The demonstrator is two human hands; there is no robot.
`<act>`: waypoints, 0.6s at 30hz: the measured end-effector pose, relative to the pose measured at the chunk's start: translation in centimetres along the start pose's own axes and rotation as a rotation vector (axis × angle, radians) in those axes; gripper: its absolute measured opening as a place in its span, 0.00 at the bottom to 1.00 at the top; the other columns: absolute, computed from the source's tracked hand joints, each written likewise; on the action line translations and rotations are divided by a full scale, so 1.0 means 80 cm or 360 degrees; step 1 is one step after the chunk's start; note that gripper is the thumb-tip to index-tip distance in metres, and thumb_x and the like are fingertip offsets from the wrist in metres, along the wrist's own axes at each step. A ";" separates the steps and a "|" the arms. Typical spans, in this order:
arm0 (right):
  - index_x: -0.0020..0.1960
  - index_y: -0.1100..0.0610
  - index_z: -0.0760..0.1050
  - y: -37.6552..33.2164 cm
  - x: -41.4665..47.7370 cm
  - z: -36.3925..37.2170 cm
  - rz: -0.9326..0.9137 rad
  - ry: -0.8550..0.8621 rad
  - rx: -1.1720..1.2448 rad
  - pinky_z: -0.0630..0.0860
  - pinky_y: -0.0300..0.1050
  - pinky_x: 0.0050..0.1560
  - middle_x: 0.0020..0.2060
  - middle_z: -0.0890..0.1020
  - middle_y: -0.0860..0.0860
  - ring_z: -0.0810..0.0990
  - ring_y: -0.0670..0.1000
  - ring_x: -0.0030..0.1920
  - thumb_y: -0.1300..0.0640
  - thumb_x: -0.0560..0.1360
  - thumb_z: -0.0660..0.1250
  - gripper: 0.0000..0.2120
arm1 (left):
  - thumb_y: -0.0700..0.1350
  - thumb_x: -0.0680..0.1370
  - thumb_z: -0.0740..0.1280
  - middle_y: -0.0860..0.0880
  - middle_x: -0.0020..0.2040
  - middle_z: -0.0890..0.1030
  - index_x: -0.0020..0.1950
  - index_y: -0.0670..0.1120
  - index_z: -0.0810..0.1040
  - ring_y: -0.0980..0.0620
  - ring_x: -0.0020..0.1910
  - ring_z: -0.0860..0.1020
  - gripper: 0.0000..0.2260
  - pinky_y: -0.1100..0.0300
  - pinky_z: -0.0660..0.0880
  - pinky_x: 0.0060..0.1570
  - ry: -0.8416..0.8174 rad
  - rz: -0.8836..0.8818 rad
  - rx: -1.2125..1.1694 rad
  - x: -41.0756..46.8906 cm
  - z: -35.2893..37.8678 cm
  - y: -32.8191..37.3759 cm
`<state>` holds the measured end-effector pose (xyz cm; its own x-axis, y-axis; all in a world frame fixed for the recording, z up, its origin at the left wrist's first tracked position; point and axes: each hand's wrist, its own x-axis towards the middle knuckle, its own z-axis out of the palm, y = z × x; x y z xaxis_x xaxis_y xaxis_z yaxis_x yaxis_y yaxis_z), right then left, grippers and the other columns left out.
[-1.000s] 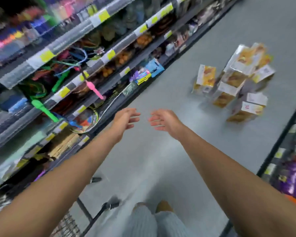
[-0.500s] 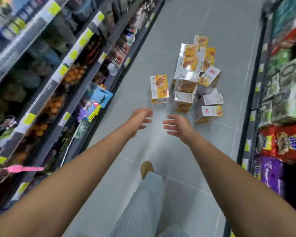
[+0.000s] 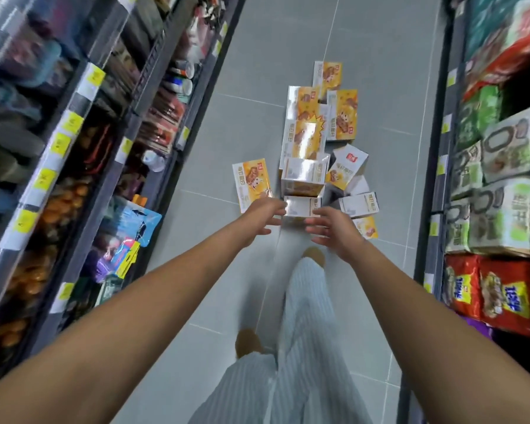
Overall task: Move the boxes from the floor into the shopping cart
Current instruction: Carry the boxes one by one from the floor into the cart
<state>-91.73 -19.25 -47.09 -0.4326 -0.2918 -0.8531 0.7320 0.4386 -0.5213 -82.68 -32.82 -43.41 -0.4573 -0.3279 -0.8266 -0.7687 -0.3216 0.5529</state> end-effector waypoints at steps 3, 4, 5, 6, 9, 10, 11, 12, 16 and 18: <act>0.55 0.58 0.74 -0.049 0.058 -0.028 0.0046 0.0008 -0.0082 0.73 0.43 0.36 0.38 0.82 0.50 0.79 0.47 0.34 0.56 0.79 0.60 0.09 | 0.49 0.79 0.61 0.49 0.62 0.78 0.65 0.46 0.71 0.49 0.57 0.77 0.15 0.54 0.69 0.56 0.0042 -0.0054 0.0012 0.051 0.013 0.043; 0.55 0.58 0.74 -0.067 0.076 -0.037 0.0054 0.0014 -0.0113 0.73 0.41 0.34 0.34 0.82 0.49 0.79 0.46 0.30 0.55 0.79 0.60 0.09 | 0.50 0.79 0.61 0.49 0.61 0.78 0.64 0.46 0.71 0.49 0.57 0.77 0.15 0.54 0.69 0.56 0.0059 -0.0075 0.0012 0.069 0.017 0.057; 0.55 0.58 0.74 -0.087 0.099 -0.046 0.0077 0.0021 -0.0149 0.72 0.40 0.31 0.31 0.81 0.48 0.77 0.44 0.25 0.55 0.79 0.60 0.09 | 0.50 0.80 0.61 0.49 0.61 0.78 0.64 0.46 0.71 0.49 0.56 0.76 0.15 0.55 0.68 0.55 0.0079 -0.0110 0.0004 0.092 0.022 0.073; 0.56 0.58 0.74 -0.101 0.116 -0.053 0.0101 0.0035 -0.0190 0.71 0.40 0.30 0.31 0.81 0.49 0.76 0.43 0.22 0.56 0.78 0.60 0.09 | 0.50 0.80 0.60 0.48 0.61 0.78 0.64 0.46 0.72 0.49 0.56 0.76 0.15 0.55 0.68 0.54 0.0095 -0.0140 0.0012 0.109 0.028 0.084; 0.55 0.59 0.74 -0.135 0.171 -0.070 0.0179 0.0053 -0.0269 0.70 0.39 0.30 0.34 0.79 0.52 0.75 0.45 0.23 0.58 0.78 0.61 0.08 | 0.49 0.80 0.60 0.47 0.56 0.78 0.55 0.46 0.74 0.48 0.54 0.76 0.09 0.57 0.69 0.48 0.0158 -0.0160 0.0030 0.165 0.044 0.111; 0.54 0.59 0.74 -0.144 0.190 -0.074 0.0200 0.0056 -0.0263 0.69 0.39 0.31 0.35 0.80 0.53 0.75 0.47 0.27 0.58 0.78 0.60 0.08 | 0.48 0.80 0.60 0.46 0.53 0.77 0.49 0.46 0.74 0.48 0.52 0.76 0.07 0.58 0.69 0.47 0.0199 -0.0140 0.0035 0.187 0.050 0.117; 0.53 0.60 0.74 -0.152 0.207 -0.076 0.0223 0.0063 -0.0246 0.68 0.40 0.33 0.36 0.80 0.53 0.75 0.48 0.30 0.58 0.79 0.59 0.08 | 0.48 0.79 0.61 0.47 0.51 0.77 0.46 0.47 0.74 0.48 0.51 0.75 0.07 0.58 0.69 0.47 0.0252 -0.0119 0.0037 0.207 0.055 0.121; 0.52 0.59 0.74 -0.157 0.224 -0.077 0.0248 0.0072 -0.0215 0.68 0.40 0.34 0.36 0.79 0.53 0.75 0.49 0.31 0.58 0.80 0.59 0.07 | 0.48 0.79 0.61 0.47 0.51 0.77 0.47 0.46 0.75 0.49 0.50 0.75 0.07 0.58 0.69 0.48 0.0295 -0.0102 0.0032 0.228 0.060 0.122; 0.49 0.56 0.71 -0.160 0.288 -0.076 0.0320 0.0133 -0.0146 0.72 0.41 0.38 0.40 0.78 0.51 0.76 0.47 0.36 0.57 0.81 0.58 0.05 | 0.50 0.79 0.62 0.46 0.61 0.77 0.66 0.43 0.72 0.49 0.56 0.76 0.18 0.59 0.70 0.52 0.0387 -0.0108 -0.0009 0.300 0.071 0.113; 0.46 0.55 0.70 -0.150 0.331 -0.073 0.0300 0.0169 -0.0208 0.75 0.42 0.45 0.39 0.77 0.50 0.75 0.46 0.36 0.57 0.81 0.58 0.06 | 0.50 0.80 0.61 0.49 0.62 0.77 0.68 0.43 0.70 0.51 0.55 0.75 0.19 0.62 0.69 0.48 0.0419 -0.0123 -0.0018 0.342 0.072 0.097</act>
<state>-115.02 -27.22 -63.55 -0.3526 -0.1064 -0.9297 0.7340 0.5848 -0.3453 -103.72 -39.15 -62.39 -0.2646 -0.5210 -0.8115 -0.7912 -0.3637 0.4916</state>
